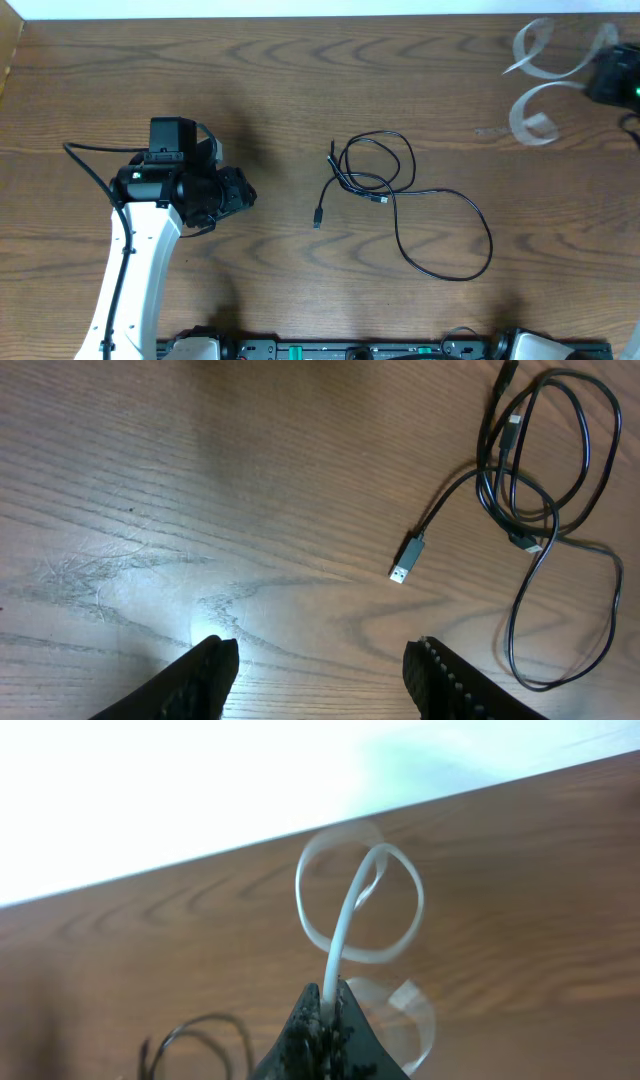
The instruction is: Untangle cables
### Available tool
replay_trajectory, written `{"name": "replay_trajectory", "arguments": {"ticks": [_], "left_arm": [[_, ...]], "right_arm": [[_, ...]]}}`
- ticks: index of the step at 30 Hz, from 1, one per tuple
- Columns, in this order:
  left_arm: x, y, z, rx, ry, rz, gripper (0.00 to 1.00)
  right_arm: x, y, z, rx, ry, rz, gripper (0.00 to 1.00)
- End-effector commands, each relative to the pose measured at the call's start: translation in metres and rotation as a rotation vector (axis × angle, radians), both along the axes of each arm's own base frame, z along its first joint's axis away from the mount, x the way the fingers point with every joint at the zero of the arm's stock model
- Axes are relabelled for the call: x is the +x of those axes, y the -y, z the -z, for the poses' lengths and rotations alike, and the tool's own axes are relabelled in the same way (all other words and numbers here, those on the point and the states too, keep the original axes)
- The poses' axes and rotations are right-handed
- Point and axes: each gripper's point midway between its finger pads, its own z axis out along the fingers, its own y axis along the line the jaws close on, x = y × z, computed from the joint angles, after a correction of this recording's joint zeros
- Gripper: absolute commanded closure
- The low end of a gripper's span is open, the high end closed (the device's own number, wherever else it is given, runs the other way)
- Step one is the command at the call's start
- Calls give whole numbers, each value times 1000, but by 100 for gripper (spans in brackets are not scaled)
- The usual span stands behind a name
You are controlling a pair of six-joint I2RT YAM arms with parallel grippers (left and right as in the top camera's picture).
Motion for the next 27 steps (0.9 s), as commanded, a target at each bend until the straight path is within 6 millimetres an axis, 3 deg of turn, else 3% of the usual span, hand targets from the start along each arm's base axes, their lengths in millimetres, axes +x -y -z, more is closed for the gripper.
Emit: {"name": "replay_trajectory", "arguments": {"ticks": [1, 7, 15, 19, 27], "left_arm": [[4, -1, -5, 14, 19, 14, 41], [4, -1, -5, 14, 19, 14, 41], [4, -1, -5, 14, 18, 14, 41], [3, -1, -5, 14, 14, 14, 41], [3, -1, -5, 14, 14, 14, 41]], "right_arm": [[-10, 40, 12, -31, -53, 137, 99], [-23, 86, 47, -118, -213, 326, 99], [-26, 107, 96, -134, -398, 388, 99], [-26, 125, 103, -125, -405, 429, 99], [-46, 160, 107, -49, -406, 566, 99]]}}
